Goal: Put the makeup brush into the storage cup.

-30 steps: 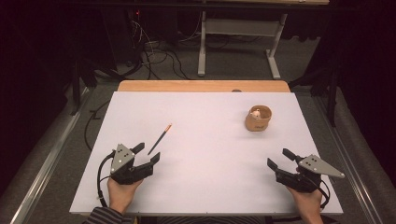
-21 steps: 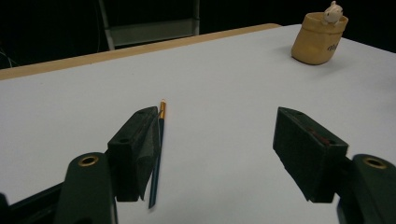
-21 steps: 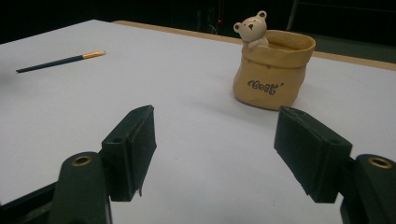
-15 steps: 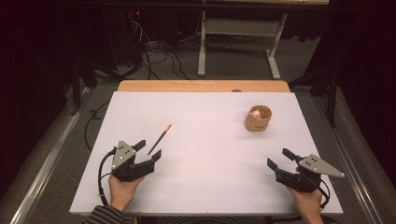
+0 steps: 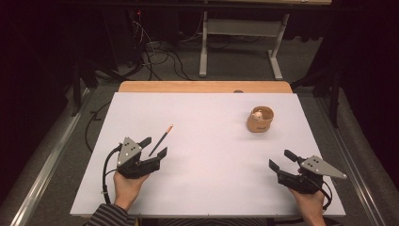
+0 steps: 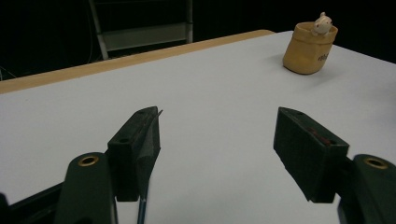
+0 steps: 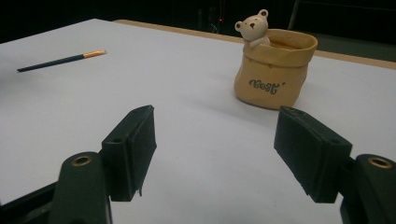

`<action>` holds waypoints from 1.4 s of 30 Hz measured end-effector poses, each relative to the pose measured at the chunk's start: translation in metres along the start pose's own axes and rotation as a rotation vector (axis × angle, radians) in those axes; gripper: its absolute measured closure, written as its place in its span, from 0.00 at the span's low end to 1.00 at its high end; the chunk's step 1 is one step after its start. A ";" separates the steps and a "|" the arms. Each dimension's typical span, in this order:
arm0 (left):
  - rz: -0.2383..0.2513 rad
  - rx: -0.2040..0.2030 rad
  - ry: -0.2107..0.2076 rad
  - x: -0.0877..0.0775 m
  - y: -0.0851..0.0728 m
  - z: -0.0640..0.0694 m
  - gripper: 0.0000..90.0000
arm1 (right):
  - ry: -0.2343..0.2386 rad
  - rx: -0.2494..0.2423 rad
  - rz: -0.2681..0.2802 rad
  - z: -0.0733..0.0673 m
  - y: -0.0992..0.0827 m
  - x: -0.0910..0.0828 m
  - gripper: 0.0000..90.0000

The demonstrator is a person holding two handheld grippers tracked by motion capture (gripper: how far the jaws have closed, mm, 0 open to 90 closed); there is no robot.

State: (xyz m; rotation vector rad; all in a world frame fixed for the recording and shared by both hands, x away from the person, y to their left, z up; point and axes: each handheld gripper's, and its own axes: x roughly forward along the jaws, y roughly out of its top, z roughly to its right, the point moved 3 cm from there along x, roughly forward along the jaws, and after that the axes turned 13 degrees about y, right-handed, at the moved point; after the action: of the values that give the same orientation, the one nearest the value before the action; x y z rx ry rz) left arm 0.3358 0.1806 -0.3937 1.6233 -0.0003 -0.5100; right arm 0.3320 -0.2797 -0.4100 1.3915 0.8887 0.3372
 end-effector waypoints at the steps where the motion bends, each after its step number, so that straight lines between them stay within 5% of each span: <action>1: 0.000 0.000 0.000 0.000 0.000 0.000 0.36 | 0.000 0.000 0.000 0.000 0.000 0.000 0.35; 8: 0.010 -0.031 0.004 0.006 0.007 -0.003 0.36 | 0.001 -0.002 0.000 0.000 0.000 0.000 0.35; 42: 0.014 -0.015 0.024 0.039 0.040 -0.001 0.36 | 0.000 0.003 0.002 0.000 0.000 0.000 0.35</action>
State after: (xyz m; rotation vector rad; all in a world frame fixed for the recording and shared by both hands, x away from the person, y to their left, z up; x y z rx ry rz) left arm 0.3831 0.1649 -0.3689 1.6133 0.0100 -0.4789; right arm 0.3323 -0.2801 -0.4099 1.3954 0.8884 0.3368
